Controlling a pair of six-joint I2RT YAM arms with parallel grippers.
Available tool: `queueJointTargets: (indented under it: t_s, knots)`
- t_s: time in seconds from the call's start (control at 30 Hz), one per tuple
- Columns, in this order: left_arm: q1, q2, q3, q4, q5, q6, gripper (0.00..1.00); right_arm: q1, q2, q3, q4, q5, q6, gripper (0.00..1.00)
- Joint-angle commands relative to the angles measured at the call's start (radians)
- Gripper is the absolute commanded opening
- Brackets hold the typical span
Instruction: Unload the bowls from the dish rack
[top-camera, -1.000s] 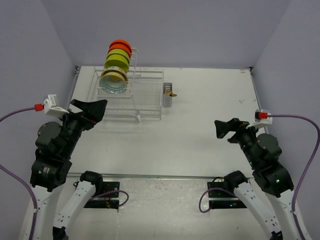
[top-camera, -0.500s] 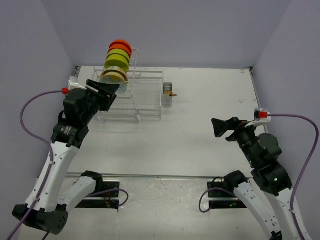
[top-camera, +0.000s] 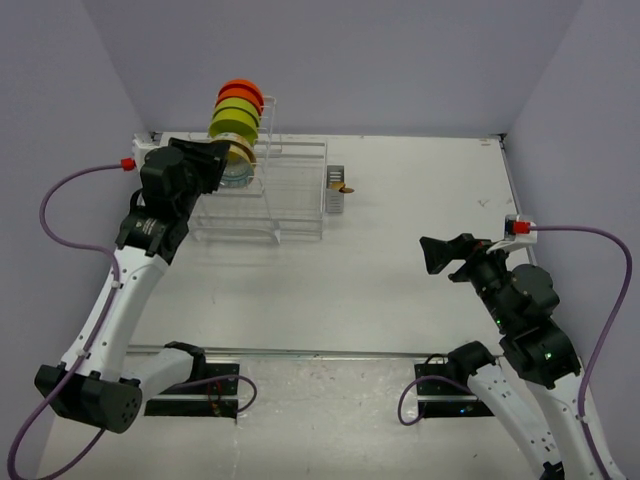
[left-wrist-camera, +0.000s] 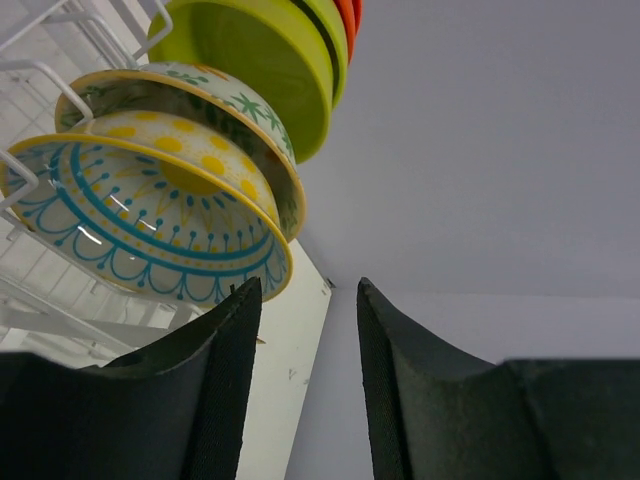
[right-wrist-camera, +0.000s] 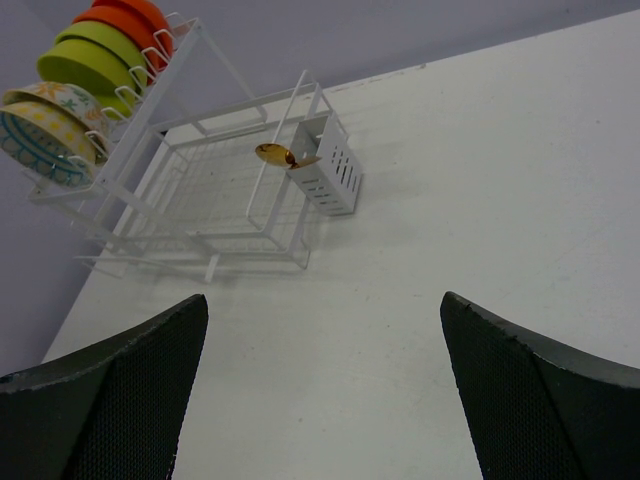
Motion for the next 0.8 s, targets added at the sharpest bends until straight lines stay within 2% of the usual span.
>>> queueJointTargets:
  t_s: [0.0,0.23,0.37,0.5,0.77]
  knots:
    - [0.005,0.034,0.037,0.044,-0.074,-0.022,0.44,0.001,-0.001,0.006,0.044,-0.001,-0.009,0.99]
    - [0.005,0.097,0.048,0.065,-0.095,-0.03,0.34,0.001,-0.001,0.003,0.05,0.005,-0.009,0.99]
    - [0.005,0.115,0.052,0.07,-0.126,-0.025,0.33,0.001,0.008,-0.001,0.053,0.011,-0.013,0.99]
    - [0.005,0.12,0.046,0.077,-0.151,-0.027,0.21,0.001,0.004,-0.005,0.06,0.013,-0.015,0.99]
    - [0.005,0.138,0.04,0.087,-0.171,-0.022,0.18,0.0,-0.002,-0.007,0.06,0.02,-0.018,0.99]
